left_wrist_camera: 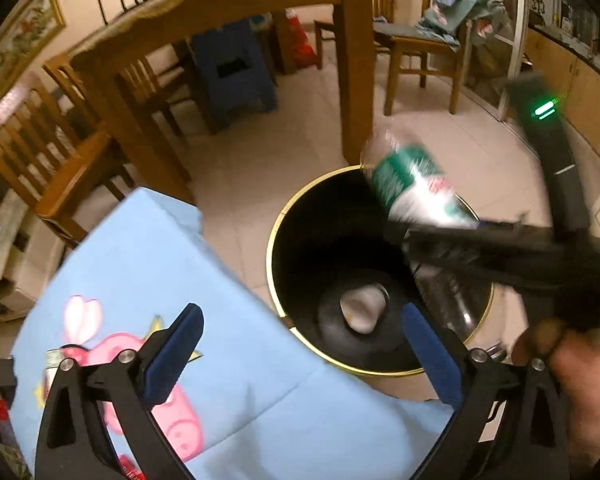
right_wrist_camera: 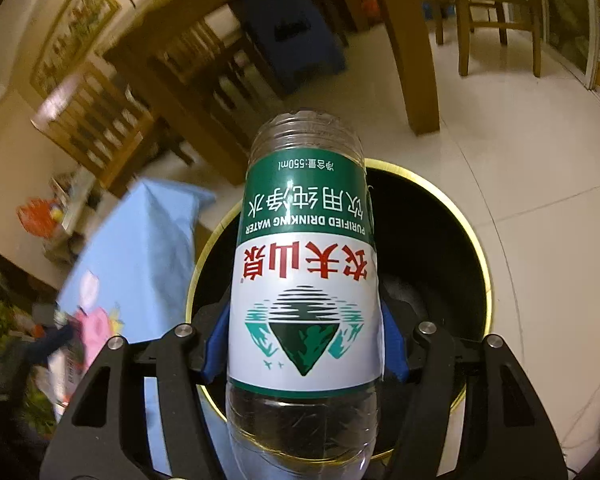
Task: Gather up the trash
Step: 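Carry bottle and cup to the bin and release both into it, then grasp the clear plastic cup with the right tool while the left tool grasps the tissue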
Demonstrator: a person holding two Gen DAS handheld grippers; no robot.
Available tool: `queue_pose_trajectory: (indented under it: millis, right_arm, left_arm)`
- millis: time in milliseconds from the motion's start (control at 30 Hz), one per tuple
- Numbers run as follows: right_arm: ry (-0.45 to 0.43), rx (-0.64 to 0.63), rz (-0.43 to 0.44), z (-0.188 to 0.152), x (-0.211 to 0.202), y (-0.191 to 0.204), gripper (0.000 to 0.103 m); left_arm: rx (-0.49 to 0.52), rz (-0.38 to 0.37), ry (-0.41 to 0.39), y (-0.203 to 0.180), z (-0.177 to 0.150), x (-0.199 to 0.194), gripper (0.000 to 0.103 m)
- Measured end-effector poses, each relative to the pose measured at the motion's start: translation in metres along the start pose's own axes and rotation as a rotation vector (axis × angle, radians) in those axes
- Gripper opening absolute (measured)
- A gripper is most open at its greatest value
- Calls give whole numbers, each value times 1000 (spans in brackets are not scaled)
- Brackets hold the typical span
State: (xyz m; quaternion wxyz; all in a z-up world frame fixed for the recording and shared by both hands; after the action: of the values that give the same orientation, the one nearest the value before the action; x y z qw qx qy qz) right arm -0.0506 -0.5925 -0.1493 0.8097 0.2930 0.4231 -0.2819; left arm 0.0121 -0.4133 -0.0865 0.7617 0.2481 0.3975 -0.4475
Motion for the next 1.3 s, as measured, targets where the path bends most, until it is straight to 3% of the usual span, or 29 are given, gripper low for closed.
queue_pose_trajectory:
  millis: [67, 133, 167, 200, 367, 433, 567, 633, 667, 767, 933, 1033, 1067, 1167, 1300]
  right_arm:
    - [22, -11, -54, -3, 9, 5, 63]
    - [7, -8, -68, -5, 7, 6, 75]
    - [-14, -10, -88, -5, 3, 7, 87]
    - [-34, -20, -116, -5, 0, 10, 90]
    - [-104, -39, -152, -6, -9, 17, 91]
    - [-180, -49, -174, -6, -24, 21, 91]
    - [-453, -107, -235, -14, -81, 44, 98]
    - [-544, -155, -259, -28, -101, 64, 98]
    - [-548, -172, -261, -33, -104, 70, 98]
    - [-486, -266, -207, -57, -97, 108, 98]
    - [-355, -425, 153, -127, -110, 195, 98]
    - [-262, -535, 271, -160, -117, 253, 98]
    - [-240, -566, 297, -167, -119, 268, 98]
    - [-186, -666, 278, -196, -118, 312, 97]
    - [-122, -717, 250, -209, -103, 341, 75]
  left_arm:
    - [5, 32, -25, 0, -2, -11, 96]
    - [3, 47, -42, 0, 0, -18, 96]
    - [-2, 54, -53, 1, -2, -23, 96]
    - [-6, 59, -61, 2, -4, -28, 96]
    - [-30, 87, -100, 12, -17, -58, 96]
    - [-43, 99, -120, 20, -26, -73, 96]
    - [-85, 144, -144, 43, -52, -100, 96]
    - [-126, 204, -154, 66, -77, -118, 96]
    - [-145, 235, -160, 76, -90, -127, 96]
    - [-227, 310, -151, 120, -134, -151, 96]
    - [-436, 388, -118, 208, -216, -184, 96]
    - [-583, 372, -113, 253, -259, -198, 96]
    - [-623, 346, -126, 265, -271, -203, 96]
    - [-705, 362, -163, 285, -295, -216, 96]
    - [-740, 347, -195, 292, -316, -222, 96]
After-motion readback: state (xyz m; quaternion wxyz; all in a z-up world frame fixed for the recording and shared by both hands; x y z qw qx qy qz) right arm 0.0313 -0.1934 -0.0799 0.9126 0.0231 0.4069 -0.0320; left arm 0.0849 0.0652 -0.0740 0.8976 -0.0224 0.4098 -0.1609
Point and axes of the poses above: each gripper's, at about its wrist camera, not at the fingertips, and x roughly the way its jaws point, y to its left, z to its top, the point moved 3 cm from there along x, roughly the way its jaws point, and after that the axes turned 9 degrees about -z, right-handed, at the moved point
